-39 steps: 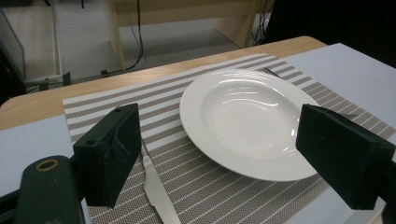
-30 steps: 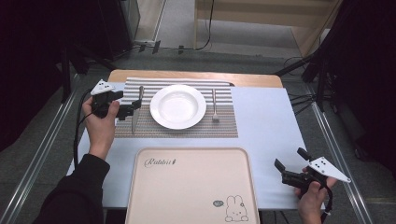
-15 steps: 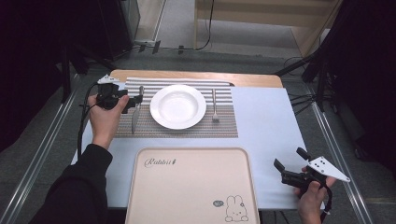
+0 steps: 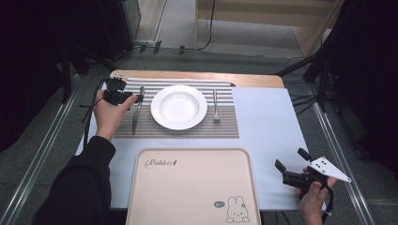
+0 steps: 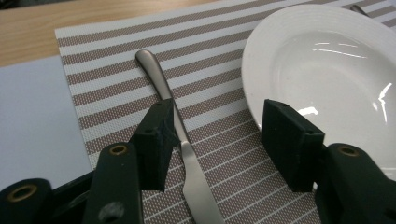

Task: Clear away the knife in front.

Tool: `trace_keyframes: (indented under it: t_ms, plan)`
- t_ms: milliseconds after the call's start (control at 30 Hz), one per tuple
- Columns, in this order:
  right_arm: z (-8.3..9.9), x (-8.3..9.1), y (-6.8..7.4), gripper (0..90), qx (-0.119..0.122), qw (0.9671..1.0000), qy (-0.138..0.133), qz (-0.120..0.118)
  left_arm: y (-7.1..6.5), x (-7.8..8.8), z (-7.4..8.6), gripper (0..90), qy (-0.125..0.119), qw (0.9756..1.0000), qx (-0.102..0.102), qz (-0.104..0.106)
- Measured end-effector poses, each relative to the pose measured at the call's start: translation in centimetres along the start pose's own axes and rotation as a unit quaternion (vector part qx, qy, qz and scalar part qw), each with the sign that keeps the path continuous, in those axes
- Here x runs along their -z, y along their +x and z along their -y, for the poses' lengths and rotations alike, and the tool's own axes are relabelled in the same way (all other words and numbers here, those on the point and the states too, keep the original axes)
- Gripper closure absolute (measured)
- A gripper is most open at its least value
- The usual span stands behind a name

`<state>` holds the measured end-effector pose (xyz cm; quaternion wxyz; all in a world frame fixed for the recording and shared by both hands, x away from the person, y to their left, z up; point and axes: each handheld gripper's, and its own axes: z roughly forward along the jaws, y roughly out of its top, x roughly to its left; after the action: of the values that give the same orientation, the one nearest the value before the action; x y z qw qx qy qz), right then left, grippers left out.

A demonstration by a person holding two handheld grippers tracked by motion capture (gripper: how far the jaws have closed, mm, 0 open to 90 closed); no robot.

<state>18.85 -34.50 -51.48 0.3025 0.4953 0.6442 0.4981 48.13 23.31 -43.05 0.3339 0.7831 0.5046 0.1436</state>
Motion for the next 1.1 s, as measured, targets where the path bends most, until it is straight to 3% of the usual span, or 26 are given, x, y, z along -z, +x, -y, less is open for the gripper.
trace_keyframes:
  t_ms: [200, 233, 333, 567, 767, 900, 1100]
  plan:
    - [0.0, -0.1, 0.0, 0.0, 0.003, 1.0, 0.002, -0.002, 0.6, -1.4, -0.7, 52.4, 0.023, 0.9993, 0.023, -0.018]
    - [0.0, -0.1, 0.0, 0.0, 0.004, 1.0, 0.001, -0.002, 0.6, -1.6, -0.8, 57.8, 0.027, 0.9992, 0.025, -0.018]
    - [0.0, -0.1, 0.0, 0.0, 0.003, 1.0, 0.001, -0.003, 0.7, -2.3, -1.0, 60.9, 0.038, 0.9989, 0.027, -0.012]
    - [0.0, -0.1, 0.0, 0.0, 0.0, 1.0, 0.002, -0.002, 0.5, -3.7, -1.2, 63.6, 0.065, 0.9976, 0.025, -0.004]
    - [0.0, -0.2, 0.0, 0.0, 0.001, 1.0, 0.004, -0.001, 0.8, -5.2, -0.8, 64.5, 0.1, 0.9938, 0.04, -0.027]
    - [0.0, -0.2, 0.0, 0.0, -0.001, 1.0, 0.003, 0.0, 0.9, -5.6, -0.7, 64.5, 0.107, 0.9926, 0.043, -0.04]
    - [0.0, -0.2, 0.0, 0.0, 0.0, 1.0, 0.005, 0.001, 1.0, -6.0, -0.5, 66.7, 0.112, 0.9919, 0.042, -0.043]
